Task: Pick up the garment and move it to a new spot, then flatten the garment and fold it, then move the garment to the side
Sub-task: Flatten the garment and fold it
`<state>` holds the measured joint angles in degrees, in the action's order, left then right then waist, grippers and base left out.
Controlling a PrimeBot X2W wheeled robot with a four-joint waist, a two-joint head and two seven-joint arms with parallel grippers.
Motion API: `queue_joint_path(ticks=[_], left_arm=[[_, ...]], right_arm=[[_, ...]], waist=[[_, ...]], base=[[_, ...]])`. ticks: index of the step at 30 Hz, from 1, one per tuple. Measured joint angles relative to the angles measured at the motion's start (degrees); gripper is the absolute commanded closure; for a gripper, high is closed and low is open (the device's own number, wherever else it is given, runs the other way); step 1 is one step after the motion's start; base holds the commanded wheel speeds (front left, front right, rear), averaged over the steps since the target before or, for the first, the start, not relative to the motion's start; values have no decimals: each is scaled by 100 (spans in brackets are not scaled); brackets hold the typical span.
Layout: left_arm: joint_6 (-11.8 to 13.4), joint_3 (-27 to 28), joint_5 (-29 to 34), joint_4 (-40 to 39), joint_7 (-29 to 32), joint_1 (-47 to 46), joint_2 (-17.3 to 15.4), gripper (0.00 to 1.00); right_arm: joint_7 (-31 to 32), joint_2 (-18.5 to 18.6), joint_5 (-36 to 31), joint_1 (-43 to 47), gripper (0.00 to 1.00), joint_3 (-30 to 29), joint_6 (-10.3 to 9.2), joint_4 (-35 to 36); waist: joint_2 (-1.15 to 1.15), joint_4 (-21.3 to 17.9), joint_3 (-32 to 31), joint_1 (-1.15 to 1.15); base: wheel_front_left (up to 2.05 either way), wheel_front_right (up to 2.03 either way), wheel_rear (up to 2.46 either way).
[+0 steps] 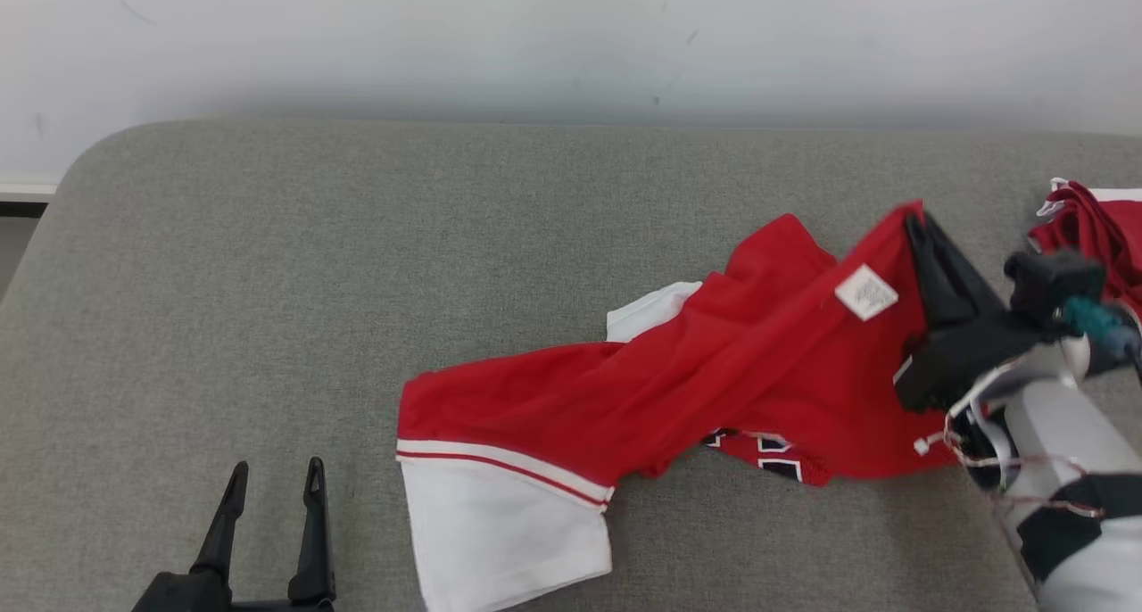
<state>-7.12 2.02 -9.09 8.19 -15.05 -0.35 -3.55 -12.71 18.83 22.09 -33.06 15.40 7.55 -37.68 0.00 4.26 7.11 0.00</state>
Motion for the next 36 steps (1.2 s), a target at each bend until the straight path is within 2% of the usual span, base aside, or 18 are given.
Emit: queue_joint_path(ticks=[4, 8, 13, 17, 23, 29, 35, 36], left_arm=[[-1, 16, 1, 9, 0, -1, 12, 0], [-1, 70, -10, 56, 0, 14, 26, 0], [-1, 93, -14, 97, 0, 103, 44, 0], [0, 135, -15, 118, 0, 161, 48, 0], [-1, 133, -12, 153, 0, 176, 56, 0], [-2, 63, 4, 178, 0, 164, 60, 0], [-27, 44, 12, 223, 0, 154, 59, 0], [-27, 46, 11, 229, 0, 154, 59, 0]], right_arm=[[-136, -18, -32, -522, 100, 183, 0, -16], [-203, -107, -31, -533, 100, 420, 0, 152], [-229, -57, -36, 444, 100, 355, 0, 1113], [-241, -66, -130, 1454, 100, 64, 0, 1933], [-242, -176, -153, 2769, 100, -416, 0, 2743], [-243, -396, -98, 3565, 100, -709, 0, 2896], [-242, -561, -35, 3912, 100, -922, 0, 2603], [-242, -580, -40, 3918, 71, -945, 0, 2583]], waist=[[0, -8, 17, 0], [0, -47, -17, 0], [0, -188, -118, 0], [0, -333, -184, 0], [0, -548, -254, 0], [0, -655, -214, 0], [0, -636, -215, 0], [0, -631, -219, -1]], base=[[0, 0, 0], [0, 0, 0], [0, 0, 0], [0, 0, 0], [0, 0, 0], [0, 0, 0], [0, 0, 0], [0, 0, 0]])
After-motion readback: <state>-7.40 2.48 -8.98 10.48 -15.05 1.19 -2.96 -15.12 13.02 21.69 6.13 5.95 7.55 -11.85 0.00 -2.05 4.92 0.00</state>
